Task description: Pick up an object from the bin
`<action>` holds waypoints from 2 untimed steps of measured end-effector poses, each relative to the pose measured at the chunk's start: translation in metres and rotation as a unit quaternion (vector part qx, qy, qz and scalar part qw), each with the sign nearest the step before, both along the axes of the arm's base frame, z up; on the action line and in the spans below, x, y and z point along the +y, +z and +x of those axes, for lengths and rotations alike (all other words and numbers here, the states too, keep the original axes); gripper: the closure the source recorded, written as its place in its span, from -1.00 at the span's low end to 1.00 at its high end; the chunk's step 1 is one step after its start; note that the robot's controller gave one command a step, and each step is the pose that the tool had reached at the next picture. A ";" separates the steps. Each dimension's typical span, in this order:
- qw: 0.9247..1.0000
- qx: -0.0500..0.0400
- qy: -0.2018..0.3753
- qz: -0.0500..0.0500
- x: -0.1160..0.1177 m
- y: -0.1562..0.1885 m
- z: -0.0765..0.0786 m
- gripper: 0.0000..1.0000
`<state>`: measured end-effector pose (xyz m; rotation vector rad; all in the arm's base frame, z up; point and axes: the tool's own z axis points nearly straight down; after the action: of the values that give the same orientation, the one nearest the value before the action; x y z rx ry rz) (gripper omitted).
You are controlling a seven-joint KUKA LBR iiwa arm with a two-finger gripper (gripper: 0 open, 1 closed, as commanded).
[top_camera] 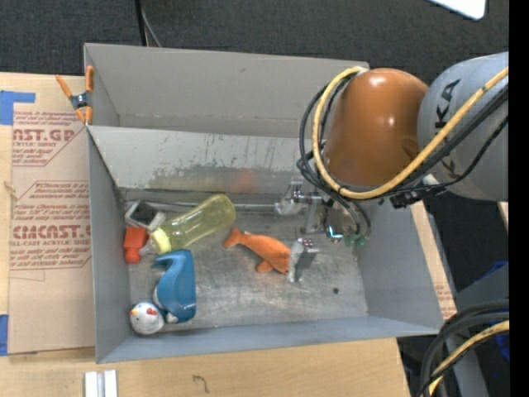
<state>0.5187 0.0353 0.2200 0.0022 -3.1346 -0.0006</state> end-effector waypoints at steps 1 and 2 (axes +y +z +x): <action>1.000 -0.004 -0.001 0.000 0.000 0.004 0.002 -1.00; 0.999 -0.007 -0.032 0.000 0.006 -0.029 0.001 -1.00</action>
Offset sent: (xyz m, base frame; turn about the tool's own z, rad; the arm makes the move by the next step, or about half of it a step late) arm -0.0051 0.0255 -0.1284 0.2278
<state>0.5201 0.0417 0.1907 -0.0993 -3.1479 -0.0015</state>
